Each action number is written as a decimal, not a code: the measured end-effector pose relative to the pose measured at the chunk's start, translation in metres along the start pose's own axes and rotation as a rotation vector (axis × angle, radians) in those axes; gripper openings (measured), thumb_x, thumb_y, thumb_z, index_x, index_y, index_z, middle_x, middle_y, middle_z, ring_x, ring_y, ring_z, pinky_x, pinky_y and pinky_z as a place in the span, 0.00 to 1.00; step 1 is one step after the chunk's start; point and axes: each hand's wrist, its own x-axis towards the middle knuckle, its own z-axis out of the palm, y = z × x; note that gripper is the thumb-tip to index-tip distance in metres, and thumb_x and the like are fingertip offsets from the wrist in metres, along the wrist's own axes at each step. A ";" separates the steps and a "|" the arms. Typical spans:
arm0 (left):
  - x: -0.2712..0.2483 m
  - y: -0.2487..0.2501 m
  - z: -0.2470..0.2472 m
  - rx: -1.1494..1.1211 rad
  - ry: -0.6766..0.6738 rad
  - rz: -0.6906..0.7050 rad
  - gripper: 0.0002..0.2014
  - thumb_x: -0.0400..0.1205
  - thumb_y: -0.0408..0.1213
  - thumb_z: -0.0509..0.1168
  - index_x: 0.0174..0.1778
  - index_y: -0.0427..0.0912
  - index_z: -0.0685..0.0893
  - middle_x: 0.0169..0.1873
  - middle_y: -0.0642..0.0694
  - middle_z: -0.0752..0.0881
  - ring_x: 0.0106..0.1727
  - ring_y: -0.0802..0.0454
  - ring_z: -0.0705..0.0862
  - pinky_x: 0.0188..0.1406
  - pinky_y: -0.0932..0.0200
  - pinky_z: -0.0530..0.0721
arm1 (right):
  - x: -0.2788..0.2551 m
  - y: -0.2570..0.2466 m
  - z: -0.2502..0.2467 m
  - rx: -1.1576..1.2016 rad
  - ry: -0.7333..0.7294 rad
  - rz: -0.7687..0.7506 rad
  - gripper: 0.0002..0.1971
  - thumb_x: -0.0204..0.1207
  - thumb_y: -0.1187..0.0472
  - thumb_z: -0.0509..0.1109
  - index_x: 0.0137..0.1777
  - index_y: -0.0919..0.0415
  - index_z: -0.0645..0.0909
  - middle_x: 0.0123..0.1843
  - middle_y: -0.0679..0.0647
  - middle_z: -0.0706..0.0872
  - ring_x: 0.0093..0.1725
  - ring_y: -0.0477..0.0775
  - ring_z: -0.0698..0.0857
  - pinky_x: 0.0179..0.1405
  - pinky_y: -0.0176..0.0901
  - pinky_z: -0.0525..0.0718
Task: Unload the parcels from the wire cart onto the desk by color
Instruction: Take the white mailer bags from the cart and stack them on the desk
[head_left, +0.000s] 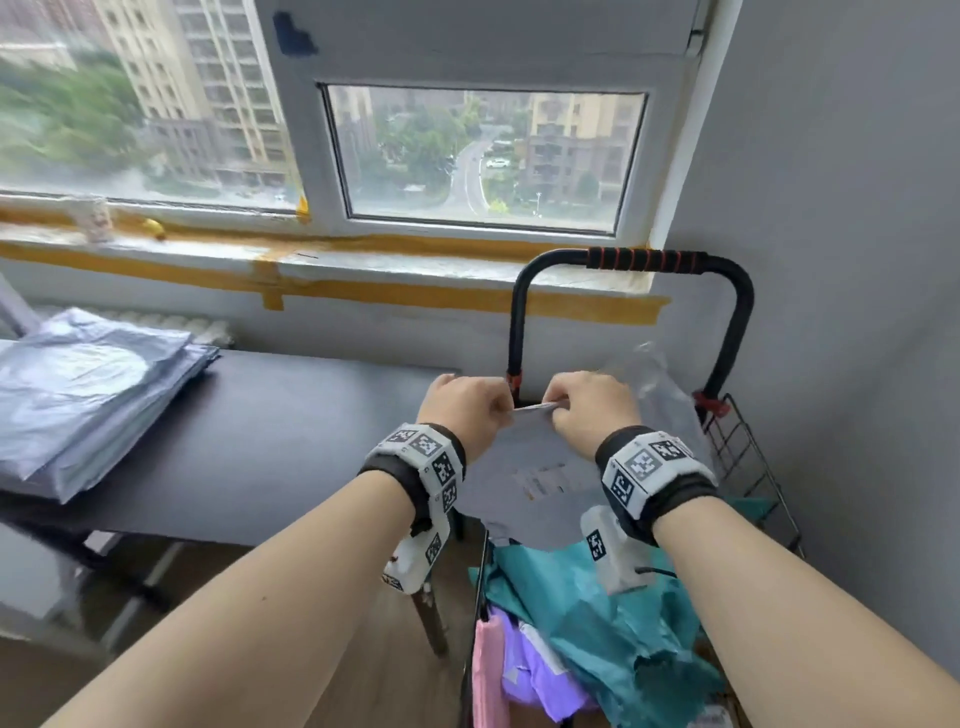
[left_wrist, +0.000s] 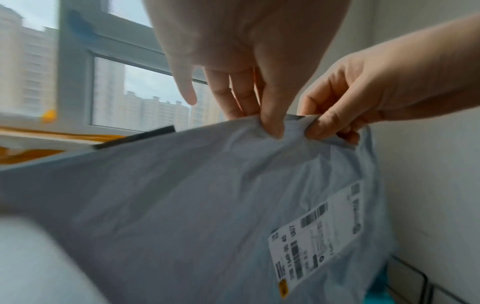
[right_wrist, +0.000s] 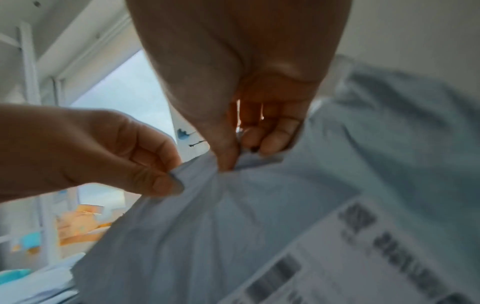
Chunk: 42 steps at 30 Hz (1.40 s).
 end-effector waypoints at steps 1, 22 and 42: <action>-0.004 -0.011 -0.008 -0.008 0.075 -0.037 0.06 0.79 0.39 0.64 0.50 0.49 0.84 0.49 0.51 0.86 0.54 0.48 0.82 0.61 0.58 0.68 | 0.002 -0.013 -0.002 0.029 0.051 -0.020 0.11 0.75 0.65 0.63 0.49 0.52 0.84 0.54 0.54 0.87 0.58 0.59 0.82 0.52 0.43 0.75; -0.195 -0.356 -0.164 -0.433 0.276 -0.899 0.35 0.85 0.56 0.52 0.81 0.36 0.56 0.79 0.35 0.63 0.80 0.40 0.61 0.78 0.49 0.58 | 0.022 -0.395 0.095 1.325 -0.034 0.257 0.07 0.83 0.66 0.54 0.56 0.58 0.71 0.20 0.52 0.82 0.12 0.42 0.78 0.12 0.26 0.72; -0.153 -0.579 -0.236 -0.282 0.440 -0.913 0.07 0.82 0.32 0.61 0.54 0.39 0.79 0.54 0.36 0.84 0.57 0.36 0.81 0.49 0.54 0.73 | 0.157 -0.537 0.202 1.459 -0.132 0.381 0.13 0.80 0.74 0.59 0.61 0.64 0.74 0.30 0.58 0.78 0.13 0.45 0.80 0.14 0.32 0.79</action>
